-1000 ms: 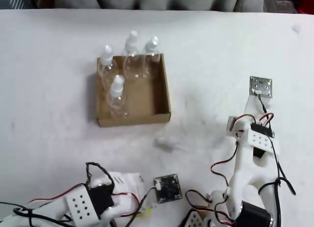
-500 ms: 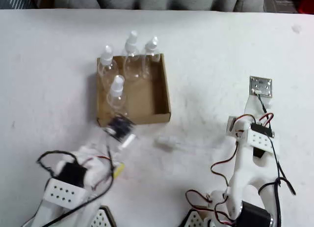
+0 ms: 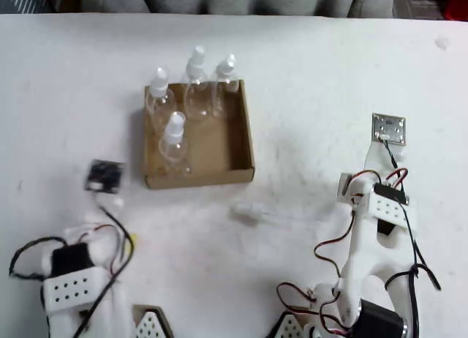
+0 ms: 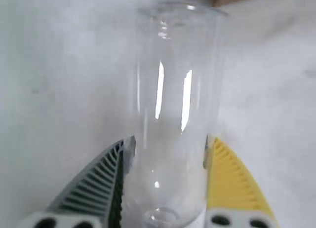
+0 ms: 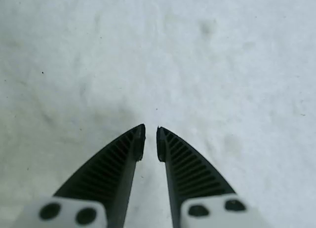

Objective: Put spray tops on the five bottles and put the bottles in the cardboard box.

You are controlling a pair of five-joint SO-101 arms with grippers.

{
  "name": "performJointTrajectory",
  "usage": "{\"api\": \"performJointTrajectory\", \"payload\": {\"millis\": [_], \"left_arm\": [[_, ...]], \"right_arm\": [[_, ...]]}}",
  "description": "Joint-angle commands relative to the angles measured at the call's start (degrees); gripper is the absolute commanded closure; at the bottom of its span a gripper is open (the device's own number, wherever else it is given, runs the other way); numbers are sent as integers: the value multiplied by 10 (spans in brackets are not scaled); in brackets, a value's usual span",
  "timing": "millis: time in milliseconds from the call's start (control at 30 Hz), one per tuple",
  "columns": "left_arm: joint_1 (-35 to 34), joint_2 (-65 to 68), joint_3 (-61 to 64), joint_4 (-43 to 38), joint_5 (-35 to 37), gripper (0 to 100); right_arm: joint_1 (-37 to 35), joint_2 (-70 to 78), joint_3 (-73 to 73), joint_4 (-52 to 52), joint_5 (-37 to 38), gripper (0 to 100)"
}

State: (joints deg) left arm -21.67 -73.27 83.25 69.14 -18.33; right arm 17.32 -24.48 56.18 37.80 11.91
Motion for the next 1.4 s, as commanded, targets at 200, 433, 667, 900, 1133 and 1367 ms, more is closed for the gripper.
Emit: {"api": "performJointTrajectory", "payload": {"millis": [200, 433, 667, 900, 1133, 1367], "left_arm": [[-239, -6, 69, -204, 40, 928], [-248, -9, 67, -171, 84, 600], [-306, -9, 8, -120, 25, 562], [-335, -6, -174, 18, -35, 562], [-312, -5, -243, 84, -102, 640], [-268, 22, -198, 77, -118, 967]], "right_arm": [[0, -1, -25, 6, -1, 981], [0, -1, -25, 14, -1, 981], [0, -1, -25, 14, -1, 981], [0, -1, -25, 14, -1, 981], [1, -1, -25, 14, -1, 981], [1, -1, -25, 14, 0, 981]]}}
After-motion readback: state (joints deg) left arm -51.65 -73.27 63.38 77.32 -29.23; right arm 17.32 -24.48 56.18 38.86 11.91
